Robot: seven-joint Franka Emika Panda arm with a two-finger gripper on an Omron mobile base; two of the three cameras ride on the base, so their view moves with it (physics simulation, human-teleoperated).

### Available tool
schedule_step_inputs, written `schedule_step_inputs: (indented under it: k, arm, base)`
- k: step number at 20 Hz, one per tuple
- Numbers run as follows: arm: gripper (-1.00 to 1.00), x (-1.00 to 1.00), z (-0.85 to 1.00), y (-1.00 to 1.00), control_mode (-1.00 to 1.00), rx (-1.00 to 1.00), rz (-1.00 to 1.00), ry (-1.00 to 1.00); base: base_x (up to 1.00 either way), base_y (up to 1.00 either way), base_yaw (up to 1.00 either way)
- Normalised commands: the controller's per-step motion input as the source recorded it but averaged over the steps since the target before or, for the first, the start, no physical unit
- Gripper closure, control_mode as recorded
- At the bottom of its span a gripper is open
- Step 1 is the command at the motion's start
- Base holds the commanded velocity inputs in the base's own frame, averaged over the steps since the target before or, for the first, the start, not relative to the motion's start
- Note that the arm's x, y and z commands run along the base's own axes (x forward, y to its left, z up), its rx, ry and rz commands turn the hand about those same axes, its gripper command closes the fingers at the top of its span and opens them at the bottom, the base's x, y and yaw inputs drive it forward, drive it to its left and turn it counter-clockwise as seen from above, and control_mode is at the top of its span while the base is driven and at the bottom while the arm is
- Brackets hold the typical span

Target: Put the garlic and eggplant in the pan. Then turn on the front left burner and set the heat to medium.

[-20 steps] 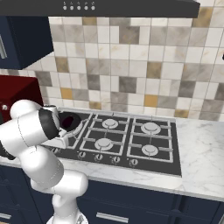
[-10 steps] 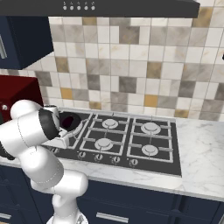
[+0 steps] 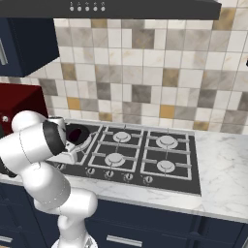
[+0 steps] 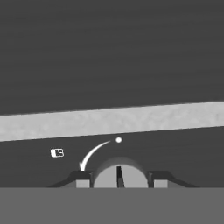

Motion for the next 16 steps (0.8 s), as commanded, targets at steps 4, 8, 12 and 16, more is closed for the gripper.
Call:
schedule_step_inputs:
  k: [4, 8, 12, 16]
  arm:
    - [1.0, 0.0, 0.0, -0.01, -1.0, 0.0, 0.32, 0.0]
    - [1.0, 0.0, 0.0, -0.08, -1.0, 0.04, 0.34, 0.0]
    - [1.0, 0.0, 0.0, -0.15, -1.0, 0.06, 0.35, 0.0]
    - [1.0, -0.04, 0.0, -0.12, -1.0, 0.07, 0.38, 0.0]
  base:
    - [0.0, 0.0, 0.0]
    - [0.0, 0.0, 0.0]
    - [0.0, 0.0, 0.0]
    - [0.0, 0.0, 0.0]
